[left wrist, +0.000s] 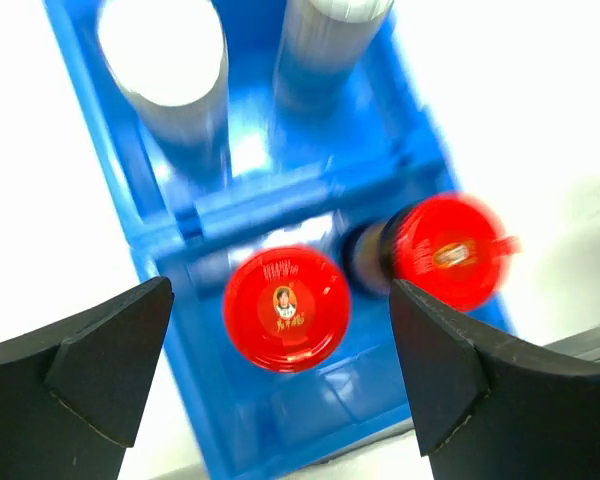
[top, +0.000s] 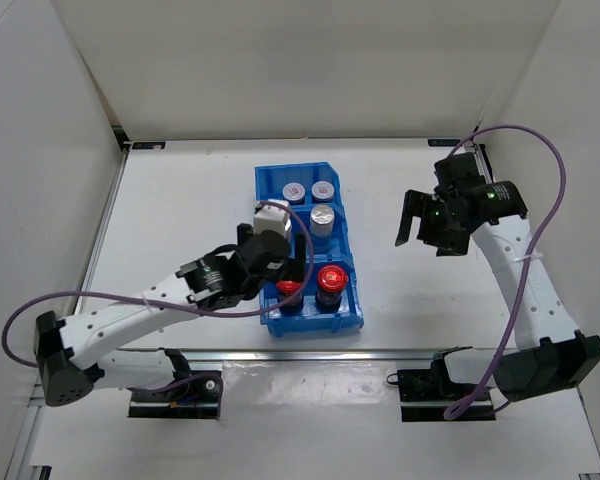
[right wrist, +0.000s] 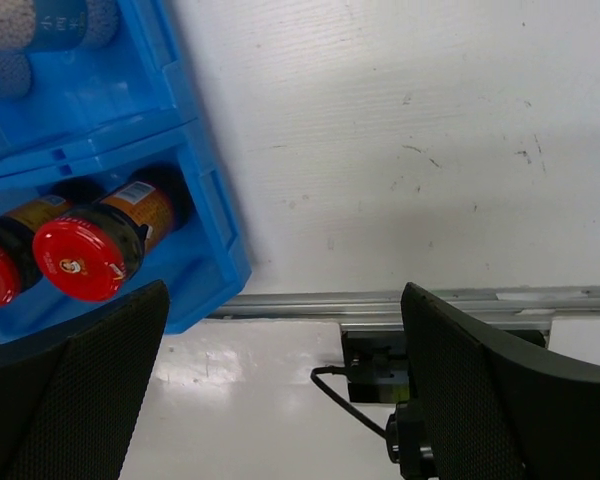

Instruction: Organize the condiment bottles

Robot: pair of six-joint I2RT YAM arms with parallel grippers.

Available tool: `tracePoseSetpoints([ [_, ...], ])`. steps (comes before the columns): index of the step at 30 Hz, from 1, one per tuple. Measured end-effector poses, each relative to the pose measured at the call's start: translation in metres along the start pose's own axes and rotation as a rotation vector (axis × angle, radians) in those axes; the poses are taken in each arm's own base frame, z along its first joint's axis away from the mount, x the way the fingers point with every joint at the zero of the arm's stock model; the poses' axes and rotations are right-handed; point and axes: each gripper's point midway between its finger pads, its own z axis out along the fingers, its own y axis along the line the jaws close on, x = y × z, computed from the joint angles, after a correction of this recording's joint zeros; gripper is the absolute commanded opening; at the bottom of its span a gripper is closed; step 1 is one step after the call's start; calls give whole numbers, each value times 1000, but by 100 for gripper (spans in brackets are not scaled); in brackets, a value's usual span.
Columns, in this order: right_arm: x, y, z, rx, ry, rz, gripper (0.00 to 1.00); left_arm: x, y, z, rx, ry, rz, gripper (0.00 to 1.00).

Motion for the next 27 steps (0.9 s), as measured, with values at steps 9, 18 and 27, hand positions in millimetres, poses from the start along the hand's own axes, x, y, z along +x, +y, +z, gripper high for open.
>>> tracePoseSetpoints([
  [9, -5, 14, -21, -117, -115, -34, 100, -121, 30, -88, -1, -372, -12, 100],
  [18, -10, 19, -21, -148, -142, -47, 100, -140, 147, -144, -333, -559, -131, 100],
  [27, -13, 20, -18, -145, -142, -47, 100, -128, 190, -115, -576, -416, 22, 100],
])
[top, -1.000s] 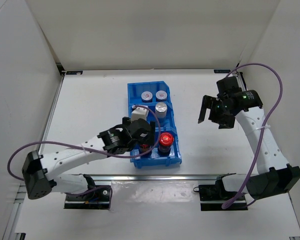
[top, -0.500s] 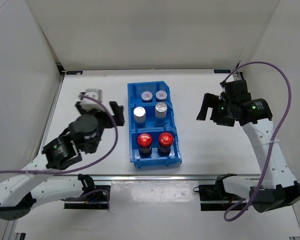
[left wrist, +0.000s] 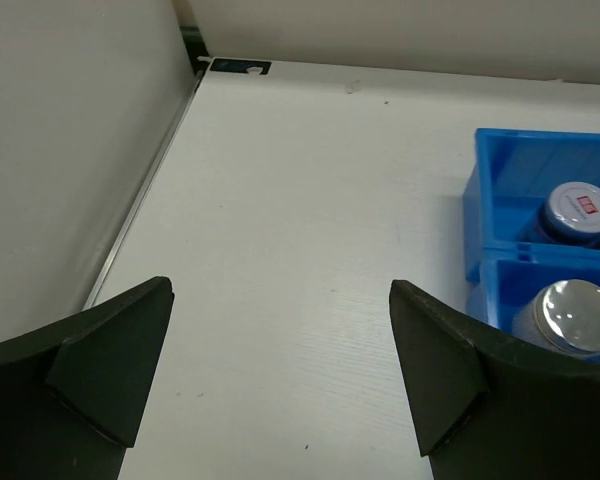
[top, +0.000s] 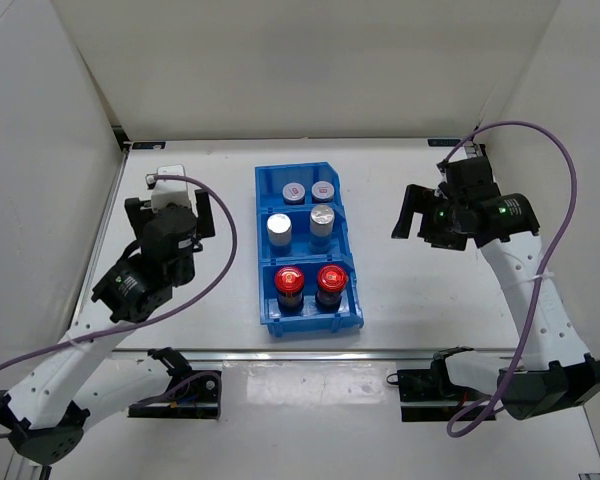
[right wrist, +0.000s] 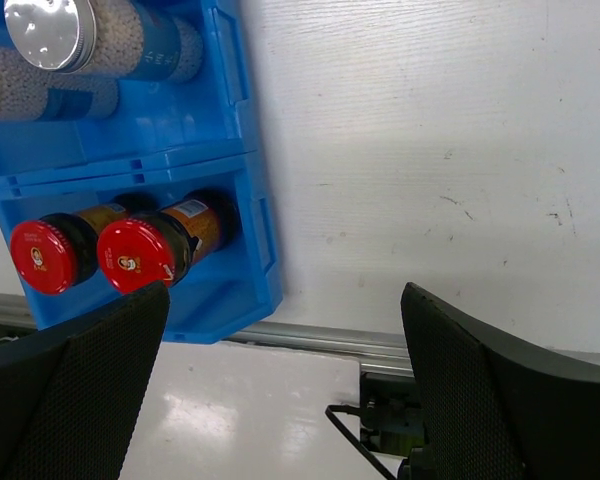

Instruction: Organize the condiment bottles

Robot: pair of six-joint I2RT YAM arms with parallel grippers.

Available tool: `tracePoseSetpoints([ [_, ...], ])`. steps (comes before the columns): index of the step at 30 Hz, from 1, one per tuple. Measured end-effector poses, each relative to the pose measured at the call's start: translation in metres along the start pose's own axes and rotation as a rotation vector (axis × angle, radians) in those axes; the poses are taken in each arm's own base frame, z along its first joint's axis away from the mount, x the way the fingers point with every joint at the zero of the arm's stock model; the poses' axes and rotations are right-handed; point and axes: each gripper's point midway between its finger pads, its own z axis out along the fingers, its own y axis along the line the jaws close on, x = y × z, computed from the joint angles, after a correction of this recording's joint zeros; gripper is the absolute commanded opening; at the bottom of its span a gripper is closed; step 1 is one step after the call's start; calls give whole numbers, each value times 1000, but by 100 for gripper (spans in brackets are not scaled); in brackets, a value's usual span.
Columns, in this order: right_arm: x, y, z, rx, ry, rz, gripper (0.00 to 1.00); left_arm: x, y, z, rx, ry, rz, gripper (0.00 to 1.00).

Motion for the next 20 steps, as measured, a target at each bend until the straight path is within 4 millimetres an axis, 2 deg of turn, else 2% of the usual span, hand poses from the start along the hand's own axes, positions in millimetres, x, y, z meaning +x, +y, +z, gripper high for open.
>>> tracePoseSetpoints([
  [12, -3, -6, 1, 37, -12, -1, 100, 10, 31, 16, -158, 23, -81, 100],
  [17, -4, -10, 2, 56, -20, -3, 100, 33, 38, 26, -256, 37, -106, 100],
  [20, -4, -11, 2, 63, -22, -5, 100, 47, 50, 32, -330, 43, -146, 100],
])
